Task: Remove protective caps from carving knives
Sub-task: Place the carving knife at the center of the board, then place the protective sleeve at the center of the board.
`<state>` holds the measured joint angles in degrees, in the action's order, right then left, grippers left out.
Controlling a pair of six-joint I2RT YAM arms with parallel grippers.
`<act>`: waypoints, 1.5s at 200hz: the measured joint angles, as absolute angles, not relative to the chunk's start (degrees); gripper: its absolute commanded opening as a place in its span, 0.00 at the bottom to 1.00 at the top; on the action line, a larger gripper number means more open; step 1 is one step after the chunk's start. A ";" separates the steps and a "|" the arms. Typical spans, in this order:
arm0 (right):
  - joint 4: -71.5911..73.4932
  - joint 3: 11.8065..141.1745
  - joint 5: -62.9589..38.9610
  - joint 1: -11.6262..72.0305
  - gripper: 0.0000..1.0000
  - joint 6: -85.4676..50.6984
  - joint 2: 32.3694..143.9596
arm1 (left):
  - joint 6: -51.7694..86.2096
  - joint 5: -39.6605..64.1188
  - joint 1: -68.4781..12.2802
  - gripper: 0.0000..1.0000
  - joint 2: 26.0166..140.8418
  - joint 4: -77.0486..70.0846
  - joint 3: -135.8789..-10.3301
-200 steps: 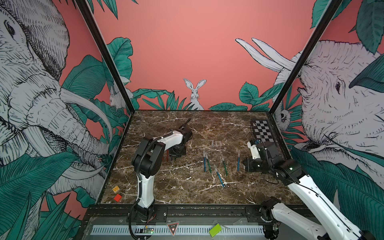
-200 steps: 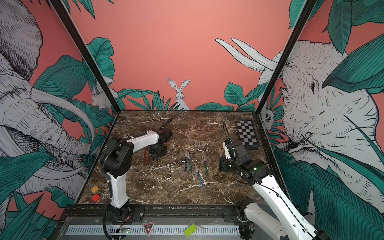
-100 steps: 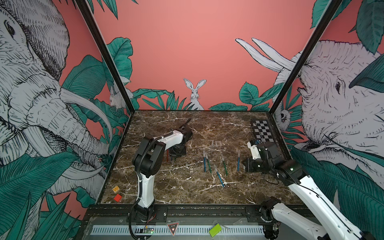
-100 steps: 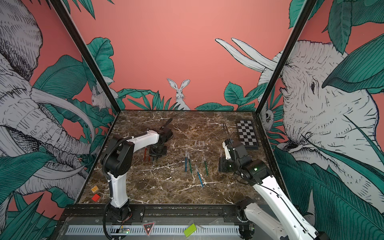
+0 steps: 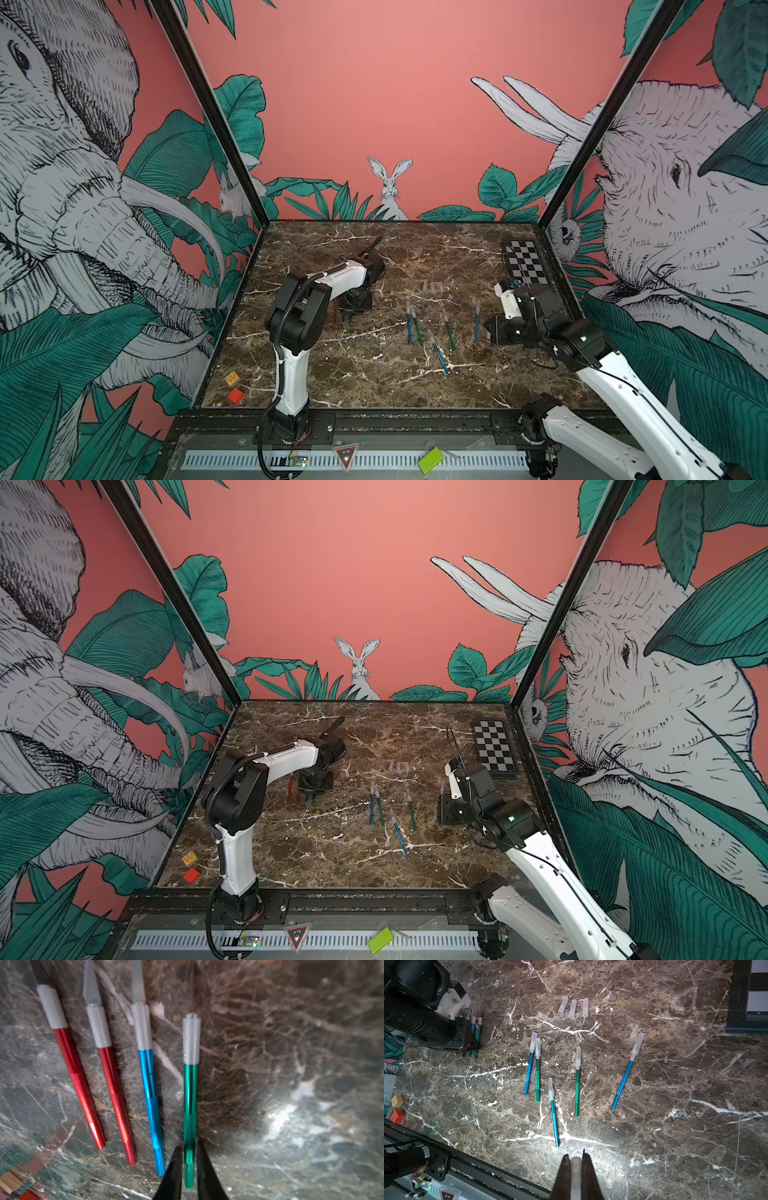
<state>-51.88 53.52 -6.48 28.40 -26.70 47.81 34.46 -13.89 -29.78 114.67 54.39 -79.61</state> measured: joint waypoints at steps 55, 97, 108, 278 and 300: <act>-51.92 53.52 -6.70 28.40 0.00 -26.81 47.81 | 34.41 -13.78 -29.78 0.20 114.69 55.35 -80.68; -52.07 53.54 -6.81 28.40 0.00 -26.83 47.81 | 33.58 -14.41 -29.78 0.21 114.69 57.67 -85.62; -52.14 53.54 -6.85 28.40 0.00 -26.81 47.81 | 33.26 -14.74 -29.78 0.21 114.69 58.74 -87.50; -51.83 74.50 1.13 27.40 0.00 -20.38 89.80 | 35.29 -14.15 -40.69 0.72 80.38 56.62 -73.82; -52.25 82.74 2.28 26.39 0.00 -19.16 99.02 | 38.28 -12.71 -42.06 0.72 77.89 55.24 -68.69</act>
<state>-52.25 82.74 2.28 26.39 -19.16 99.02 38.28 -12.71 -42.06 77.89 55.24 -68.69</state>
